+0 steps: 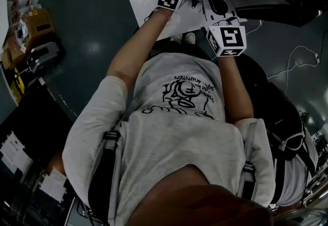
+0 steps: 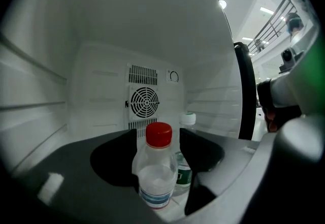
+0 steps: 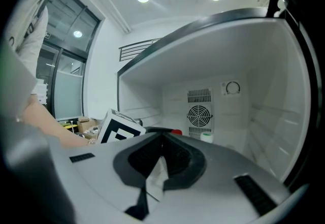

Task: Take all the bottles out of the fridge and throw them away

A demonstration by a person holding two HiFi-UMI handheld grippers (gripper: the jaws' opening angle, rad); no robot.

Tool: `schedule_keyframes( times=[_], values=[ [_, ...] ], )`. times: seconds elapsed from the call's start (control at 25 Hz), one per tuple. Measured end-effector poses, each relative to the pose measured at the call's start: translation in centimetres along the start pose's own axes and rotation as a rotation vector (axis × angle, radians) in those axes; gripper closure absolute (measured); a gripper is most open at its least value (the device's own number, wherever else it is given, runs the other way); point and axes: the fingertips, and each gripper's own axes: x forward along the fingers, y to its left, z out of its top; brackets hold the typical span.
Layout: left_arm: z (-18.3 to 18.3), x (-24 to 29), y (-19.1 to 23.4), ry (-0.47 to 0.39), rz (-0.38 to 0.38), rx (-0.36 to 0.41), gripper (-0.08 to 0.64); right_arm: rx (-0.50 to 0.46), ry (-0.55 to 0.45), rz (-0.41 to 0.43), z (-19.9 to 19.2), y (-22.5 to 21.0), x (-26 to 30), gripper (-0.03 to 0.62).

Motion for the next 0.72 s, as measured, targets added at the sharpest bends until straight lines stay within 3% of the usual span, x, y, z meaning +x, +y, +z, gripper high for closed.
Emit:
schedule_keyframes(
  times=[0.36,0.48,0.72],
  values=[
    [0.2,1.0,0.3,-0.001,0.007,0.026,0.314,0.003,-0.003,-0.013,0.0,-0.6,-0.1,0.583],
    [0.5,0.8,0.3,-0.006,0.011,0.044,0.382,0.003,-0.002,-0.019,0.2,-0.6,-0.3,0.583],
    [1.2,0.5,0.3,-0.034,0.005,0.075,0.396,0.008,-0.002,-0.025,0.1,-0.8,-0.2,0.583]
  ],
)
